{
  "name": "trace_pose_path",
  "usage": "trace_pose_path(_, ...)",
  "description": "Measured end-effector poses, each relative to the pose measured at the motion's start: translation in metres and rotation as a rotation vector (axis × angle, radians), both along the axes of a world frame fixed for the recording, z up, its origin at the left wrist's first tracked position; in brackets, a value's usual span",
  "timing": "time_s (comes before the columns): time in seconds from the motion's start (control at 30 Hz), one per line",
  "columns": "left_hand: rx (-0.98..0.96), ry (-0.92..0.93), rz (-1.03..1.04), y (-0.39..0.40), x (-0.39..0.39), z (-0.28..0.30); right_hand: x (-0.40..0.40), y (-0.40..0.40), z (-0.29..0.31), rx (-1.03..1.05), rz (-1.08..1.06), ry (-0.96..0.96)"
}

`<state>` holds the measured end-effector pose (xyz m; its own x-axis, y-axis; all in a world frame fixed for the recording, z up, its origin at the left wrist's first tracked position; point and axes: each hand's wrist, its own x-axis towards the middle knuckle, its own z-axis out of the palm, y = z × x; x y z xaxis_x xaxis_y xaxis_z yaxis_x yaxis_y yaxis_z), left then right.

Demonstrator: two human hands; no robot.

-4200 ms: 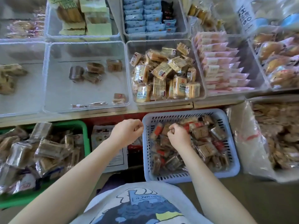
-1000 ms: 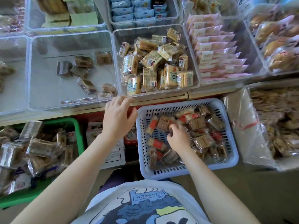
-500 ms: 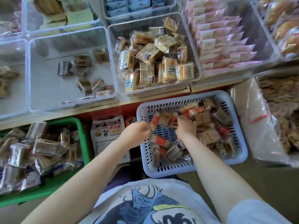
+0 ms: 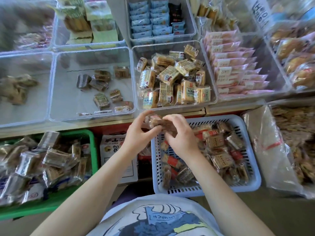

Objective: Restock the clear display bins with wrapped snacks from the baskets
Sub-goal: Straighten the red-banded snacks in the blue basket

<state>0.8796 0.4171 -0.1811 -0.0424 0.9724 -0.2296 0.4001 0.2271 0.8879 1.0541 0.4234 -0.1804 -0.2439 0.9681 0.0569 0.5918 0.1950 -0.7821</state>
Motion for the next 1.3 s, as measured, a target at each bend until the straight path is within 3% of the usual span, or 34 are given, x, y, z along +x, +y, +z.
trace_pose_path(0.1,0.130,0.010,0.135,0.009,-0.027,0.012,-0.018,0.006,0.006,-0.074,0.055,0.084)
trace_pose_path(0.23,0.225,0.150,0.317,0.028,-0.056,0.021,-0.025,0.003,-0.002,-0.143,0.001,0.037)
trace_pose_path(0.47,0.346,0.095,0.343,0.043,-0.057,0.031,-0.003,-0.012,-0.018,-0.233,-0.097,-0.067)
trace_pose_path(0.57,0.444,0.240,0.423,0.050,-0.065,0.025,0.006,-0.017,-0.025,-0.245,-0.117,-0.118)
trace_pose_path(0.63,0.393,0.348,0.340,0.054,-0.070,0.013,0.008,-0.018,-0.029,-0.256,-0.118,-0.137)
trace_pose_path(0.73,0.119,0.457,0.124,0.051,-0.067,-0.001,0.005,-0.017,-0.034,-0.275,-0.103,-0.150)
trace_pose_path(0.8,0.044,0.539,0.051,0.049,-0.064,-0.005,0.005,-0.014,-0.035,-0.275,-0.101,-0.164)
trace_pose_path(0.87,0.059,0.682,0.040,0.044,-0.060,-0.004,0.006,-0.012,-0.036,-0.305,-0.104,-0.178)
trace_pose_path(0.93,0.212,0.771,0.029,0.035,-0.049,0.001,0.010,-0.011,-0.039,-0.352,-0.103,-0.185)
trace_pose_path(1.0,0.389,0.735,-0.064,0.025,-0.027,0.005,0.017,-0.011,-0.042,-0.387,-0.107,-0.198)
trace_pose_path(1.07,0.403,0.641,-0.230,0.017,0.000,0.003,0.028,-0.011,-0.044,-0.420,-0.142,-0.216)
trace_pose_path(1.2,0.166,0.633,-0.511,0.012,0.048,-0.023,0.064,-0.020,-0.059,-0.496,-0.305,-0.392)
trace_pose_path(1.3,0.002,0.633,-0.610,0.008,0.072,-0.038,0.098,-0.032,-0.078,-0.593,-0.257,-0.636)
